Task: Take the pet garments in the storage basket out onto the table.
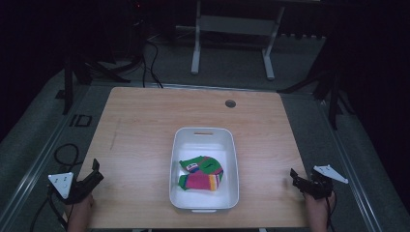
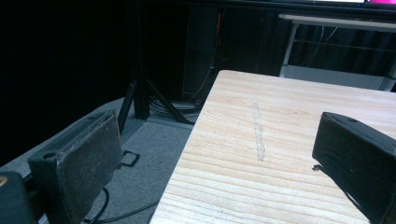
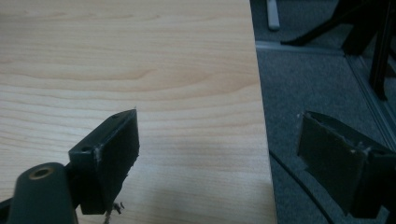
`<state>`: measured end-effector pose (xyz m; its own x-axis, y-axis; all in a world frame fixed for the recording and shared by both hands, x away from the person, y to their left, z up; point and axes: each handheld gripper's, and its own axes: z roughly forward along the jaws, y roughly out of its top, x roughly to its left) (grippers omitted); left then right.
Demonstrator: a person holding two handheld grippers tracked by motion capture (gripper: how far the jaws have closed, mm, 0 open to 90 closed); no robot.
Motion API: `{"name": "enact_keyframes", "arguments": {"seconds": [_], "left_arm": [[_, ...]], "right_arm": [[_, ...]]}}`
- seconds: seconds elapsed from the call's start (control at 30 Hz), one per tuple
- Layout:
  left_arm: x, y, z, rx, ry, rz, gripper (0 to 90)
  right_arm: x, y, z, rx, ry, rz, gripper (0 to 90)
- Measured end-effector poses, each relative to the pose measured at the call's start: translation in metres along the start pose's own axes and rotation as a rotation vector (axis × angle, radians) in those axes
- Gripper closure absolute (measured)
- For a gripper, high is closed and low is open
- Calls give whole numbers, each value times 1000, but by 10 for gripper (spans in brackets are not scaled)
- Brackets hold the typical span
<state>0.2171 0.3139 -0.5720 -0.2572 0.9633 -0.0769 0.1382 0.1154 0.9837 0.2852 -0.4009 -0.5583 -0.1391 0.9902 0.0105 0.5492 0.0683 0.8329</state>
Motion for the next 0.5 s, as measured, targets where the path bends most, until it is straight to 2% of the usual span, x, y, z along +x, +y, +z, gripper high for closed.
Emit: {"name": "enact_keyframes", "arguments": {"seconds": [0.13,0.2,0.43,0.5], "left_arm": [[0,0,0,-1,-10,1,19],[0,0,0,0,-9,4,19],[0,0,0,2,-4,3,19],[0,0,0,1,-5,4,18]], "right_arm": [[-1,1,2,22,-1,15,130],[-2,1,3,32,17,8,129],[2,2,4,42,7,-30,137],[3,2,4,44,26,-42,136]]}}
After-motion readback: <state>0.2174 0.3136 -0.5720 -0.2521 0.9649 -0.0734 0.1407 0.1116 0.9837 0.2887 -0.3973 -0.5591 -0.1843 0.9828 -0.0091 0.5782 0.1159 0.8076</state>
